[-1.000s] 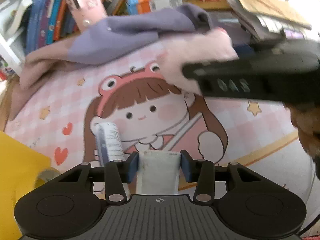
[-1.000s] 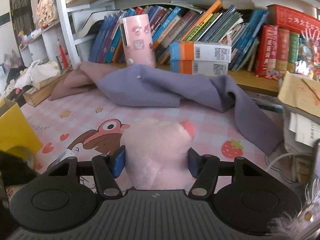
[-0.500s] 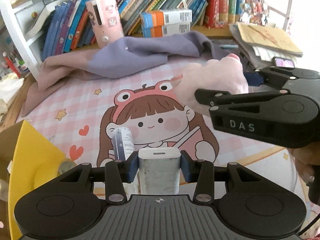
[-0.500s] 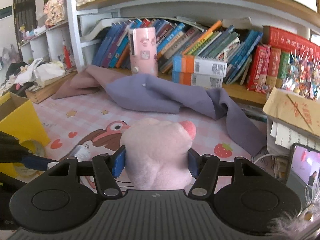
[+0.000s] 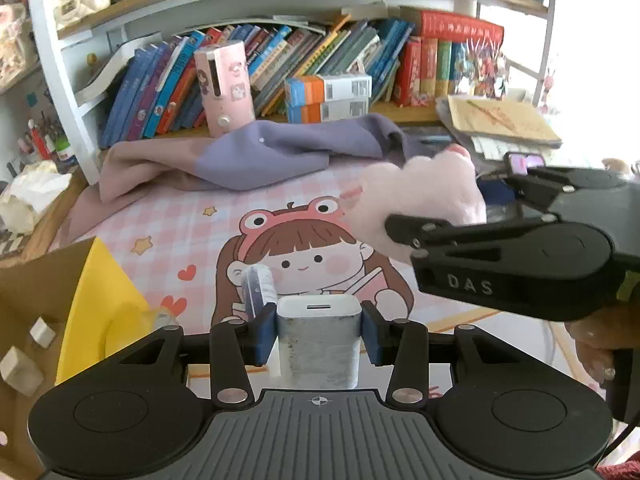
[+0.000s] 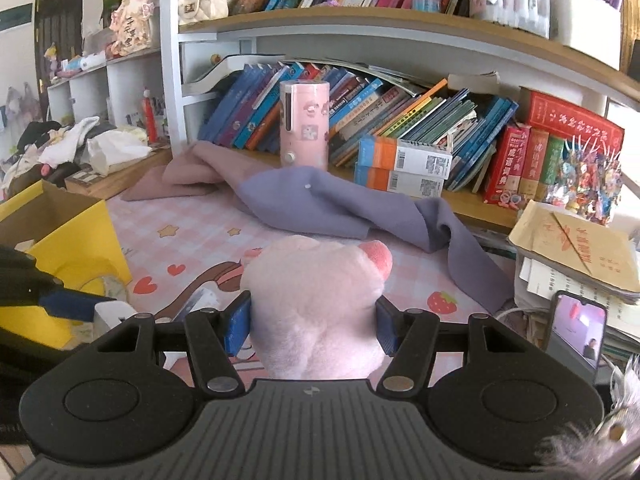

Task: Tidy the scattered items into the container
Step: 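Lift and carry the charger and plush toward the yellow box with both tools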

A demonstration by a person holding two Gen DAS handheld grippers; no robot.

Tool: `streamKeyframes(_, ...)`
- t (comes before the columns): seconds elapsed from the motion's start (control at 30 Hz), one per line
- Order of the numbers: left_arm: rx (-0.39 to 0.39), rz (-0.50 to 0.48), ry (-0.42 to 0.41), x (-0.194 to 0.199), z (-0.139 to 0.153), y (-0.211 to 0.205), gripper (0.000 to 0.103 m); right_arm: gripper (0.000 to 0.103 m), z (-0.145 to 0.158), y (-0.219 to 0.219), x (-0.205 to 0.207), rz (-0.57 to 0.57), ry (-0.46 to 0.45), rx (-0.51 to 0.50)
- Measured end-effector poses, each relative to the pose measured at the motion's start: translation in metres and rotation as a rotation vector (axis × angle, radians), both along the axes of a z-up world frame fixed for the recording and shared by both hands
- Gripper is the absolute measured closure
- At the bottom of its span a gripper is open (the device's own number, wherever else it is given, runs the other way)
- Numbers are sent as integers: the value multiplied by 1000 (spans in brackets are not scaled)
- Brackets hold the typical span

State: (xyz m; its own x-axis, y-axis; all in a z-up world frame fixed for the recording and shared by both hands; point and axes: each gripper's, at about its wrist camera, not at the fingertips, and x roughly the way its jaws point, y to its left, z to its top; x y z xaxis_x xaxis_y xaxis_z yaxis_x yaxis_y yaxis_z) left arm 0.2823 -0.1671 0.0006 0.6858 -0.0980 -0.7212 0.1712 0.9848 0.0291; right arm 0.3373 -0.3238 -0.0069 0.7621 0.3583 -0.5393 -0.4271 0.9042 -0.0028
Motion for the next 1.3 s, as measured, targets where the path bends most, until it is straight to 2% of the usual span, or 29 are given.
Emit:
streamKeyframes(0.27,-72,-9,-54,-29,10,25,61,44,8,-2,-32,-65,40,21)
streamKeyframes(0.47,-78,-61,-127,-57,22,43,61,44,17,10,-56,-109,41,37)
streamKeyframes(0.83,-132,-105,-203,-104,39,101,61,44,32,63,-111,-147,23,13)
streamKeyframes(1.1,-192,-137,-208,-136,41,137,61,44,43,100,-156,-172,9,9)
streamKeyframes(1.3,-235,-113,-229,-161,42,173,61,44,45,122,-191,-207,11,34)
